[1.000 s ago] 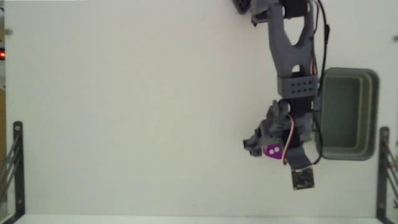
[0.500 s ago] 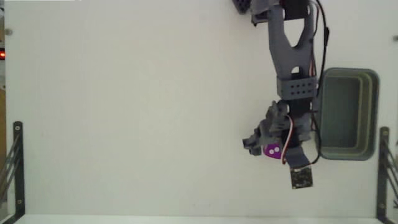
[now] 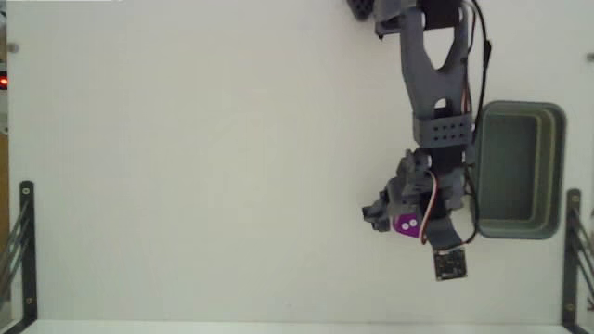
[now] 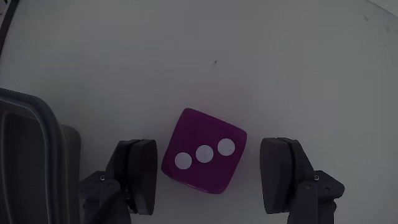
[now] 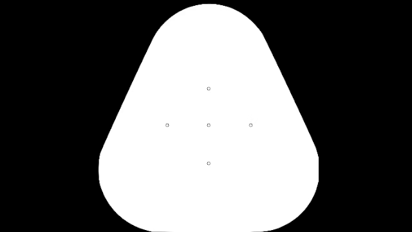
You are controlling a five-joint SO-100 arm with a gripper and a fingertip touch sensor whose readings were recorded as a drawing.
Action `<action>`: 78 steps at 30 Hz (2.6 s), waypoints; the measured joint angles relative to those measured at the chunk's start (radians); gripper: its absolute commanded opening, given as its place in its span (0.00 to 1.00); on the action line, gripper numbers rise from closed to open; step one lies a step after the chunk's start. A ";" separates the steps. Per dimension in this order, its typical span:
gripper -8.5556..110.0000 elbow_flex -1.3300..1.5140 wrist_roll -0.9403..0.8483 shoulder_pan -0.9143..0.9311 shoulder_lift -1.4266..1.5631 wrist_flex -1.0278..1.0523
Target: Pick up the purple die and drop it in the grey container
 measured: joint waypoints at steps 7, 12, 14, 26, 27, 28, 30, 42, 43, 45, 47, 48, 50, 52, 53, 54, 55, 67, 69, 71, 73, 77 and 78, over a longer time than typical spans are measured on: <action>1.00 0.000 0.000 0.000 0.000 0.000; 0.99 0.000 0.000 0.002 0.000 0.000; 0.98 0.000 0.000 0.002 0.000 0.000; 0.96 0.000 0.000 0.002 0.000 0.000; 0.95 0.000 0.000 0.002 0.000 0.000; 0.95 0.000 0.000 0.002 0.000 0.000; 0.95 0.000 0.000 0.002 0.000 0.000; 0.92 0.000 0.000 0.002 0.000 0.000; 0.92 0.000 0.000 0.002 0.000 0.000; 0.92 0.000 0.000 0.002 0.000 0.000; 0.91 0.000 0.000 0.002 0.000 0.000; 0.91 0.000 0.000 0.002 0.000 0.000; 0.90 0.000 0.000 0.002 0.000 0.000; 0.90 0.000 0.000 0.002 0.000 0.000; 0.90 0.000 0.000 0.002 0.000 0.000; 0.90 0.000 0.000 0.002 0.000 0.000; 0.89 0.000 0.000 0.002 0.000 0.000; 0.87 0.000 0.000 0.002 0.000 0.000; 0.87 0.000 0.000 0.002 0.000 0.000; 0.86 0.000 0.000 0.002 0.000 0.000; 0.86 0.000 0.000 0.002 0.000 0.000; 0.85 0.000 0.000 0.002 0.000 0.000; 0.85 0.000 0.000 0.002 0.000 0.000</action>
